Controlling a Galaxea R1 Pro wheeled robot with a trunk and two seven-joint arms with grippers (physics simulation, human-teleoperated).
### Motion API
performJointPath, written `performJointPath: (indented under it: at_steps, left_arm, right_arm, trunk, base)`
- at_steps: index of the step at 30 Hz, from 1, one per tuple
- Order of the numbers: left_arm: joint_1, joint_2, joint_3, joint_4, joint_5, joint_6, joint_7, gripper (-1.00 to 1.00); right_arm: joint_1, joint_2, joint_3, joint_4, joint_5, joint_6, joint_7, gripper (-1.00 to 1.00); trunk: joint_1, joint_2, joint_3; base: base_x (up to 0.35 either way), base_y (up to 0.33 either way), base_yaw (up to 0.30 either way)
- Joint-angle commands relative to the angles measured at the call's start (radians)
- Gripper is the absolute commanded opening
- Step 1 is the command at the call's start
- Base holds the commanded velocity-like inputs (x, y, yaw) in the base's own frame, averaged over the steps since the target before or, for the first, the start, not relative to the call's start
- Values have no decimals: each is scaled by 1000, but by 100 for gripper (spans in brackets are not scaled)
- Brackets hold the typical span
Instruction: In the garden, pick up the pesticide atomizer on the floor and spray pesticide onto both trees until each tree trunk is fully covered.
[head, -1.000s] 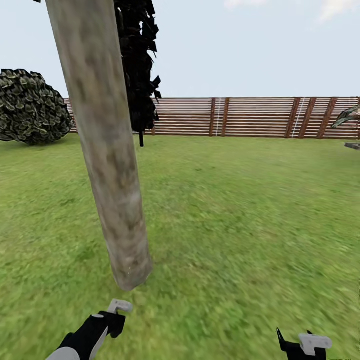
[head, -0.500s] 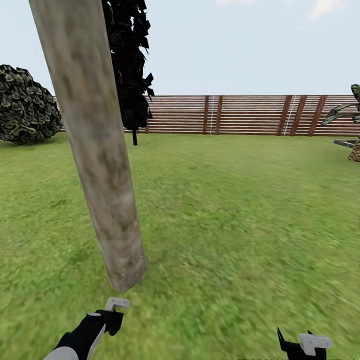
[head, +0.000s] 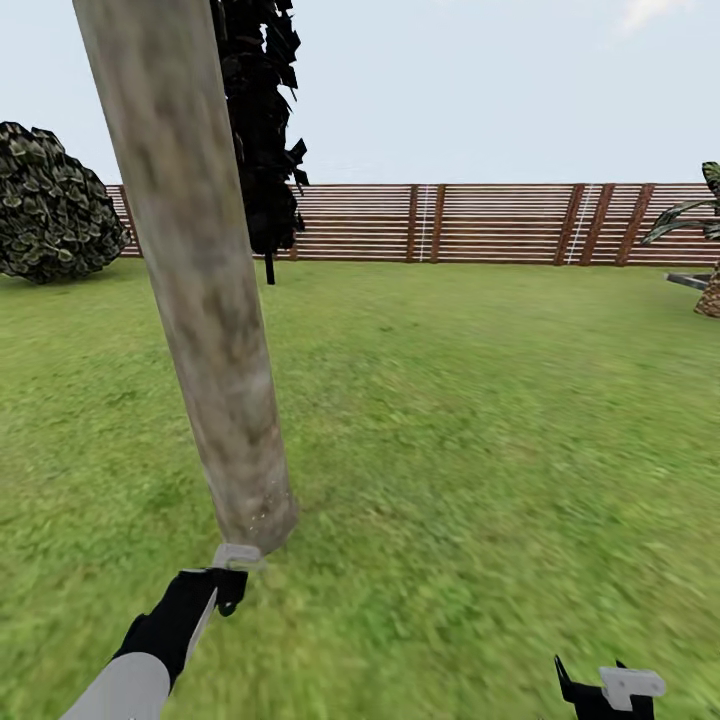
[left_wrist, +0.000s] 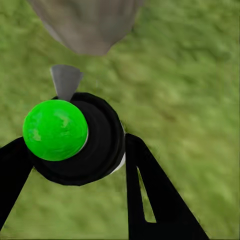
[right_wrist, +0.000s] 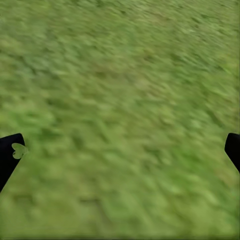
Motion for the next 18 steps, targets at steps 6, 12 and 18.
performJointPath:
  at_steps: [6, 12, 18]
  left_arm:
    - [7, 15, -7, -77, 6, 34, -4, -100]
    - [1, -47, -8, -85, 4, 34, -3, -100]
    - [-1, 39, 2, -87, 8, 37, -11, -100]
  right_arm:
    - [0, -1, 0, 1, 1, 0, 0, 100]
    - [0, -3, 0, 1, 1, 0, 0, 100]
    - [0, -5, 0, 1, 1, 0, 0, 100]
  trunk:
    - [0, 0, 0]
    - [0, 0, 0]
    - [0, 0, 0]
  base:
    - [0, 0, 0]
    - [0, 0, 0]
    - [0, 0, 0]
